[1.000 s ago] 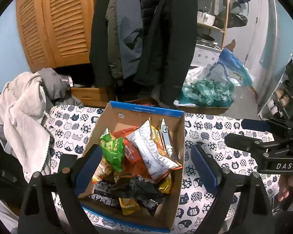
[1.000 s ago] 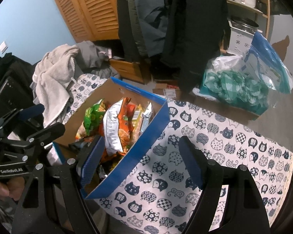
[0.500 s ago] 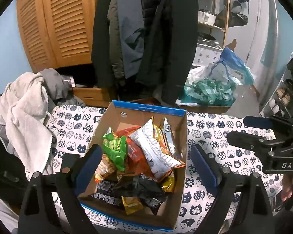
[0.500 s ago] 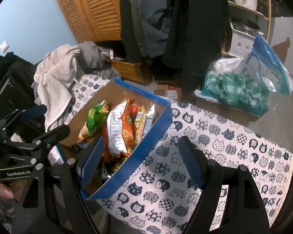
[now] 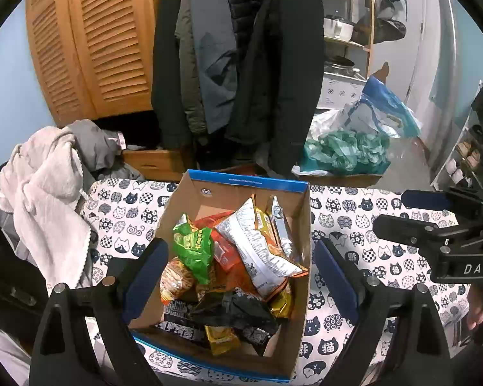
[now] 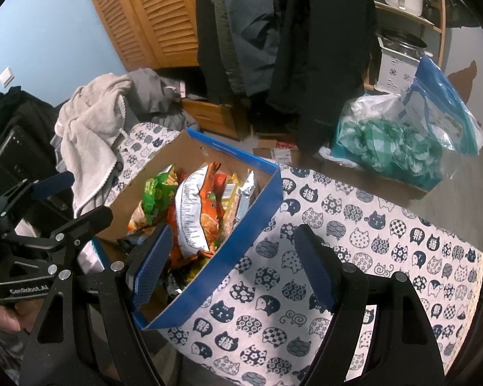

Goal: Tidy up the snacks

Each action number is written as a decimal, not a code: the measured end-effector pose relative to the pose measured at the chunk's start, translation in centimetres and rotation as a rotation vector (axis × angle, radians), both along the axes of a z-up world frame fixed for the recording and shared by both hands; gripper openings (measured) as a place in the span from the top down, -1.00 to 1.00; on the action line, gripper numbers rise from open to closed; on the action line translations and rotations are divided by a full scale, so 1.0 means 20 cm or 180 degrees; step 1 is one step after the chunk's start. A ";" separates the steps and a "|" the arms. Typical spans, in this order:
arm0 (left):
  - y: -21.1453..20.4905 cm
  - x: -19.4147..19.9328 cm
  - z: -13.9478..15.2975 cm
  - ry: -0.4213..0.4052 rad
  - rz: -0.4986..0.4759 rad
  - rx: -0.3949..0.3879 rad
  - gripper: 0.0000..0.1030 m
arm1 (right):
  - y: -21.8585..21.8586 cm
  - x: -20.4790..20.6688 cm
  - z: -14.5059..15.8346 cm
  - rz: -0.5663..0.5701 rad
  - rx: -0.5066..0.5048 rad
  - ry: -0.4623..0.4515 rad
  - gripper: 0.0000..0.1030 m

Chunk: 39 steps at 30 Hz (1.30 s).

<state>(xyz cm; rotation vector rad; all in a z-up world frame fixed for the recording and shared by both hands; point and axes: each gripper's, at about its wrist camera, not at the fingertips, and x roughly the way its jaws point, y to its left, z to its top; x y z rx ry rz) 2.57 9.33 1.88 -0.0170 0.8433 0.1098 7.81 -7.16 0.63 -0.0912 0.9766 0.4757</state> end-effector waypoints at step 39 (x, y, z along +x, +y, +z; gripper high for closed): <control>-0.03 -0.02 -0.02 0.0048 -0.0034 0.0020 -0.81 | 0.00 0.00 -0.04 -0.0013 -0.0030 0.0076 -0.52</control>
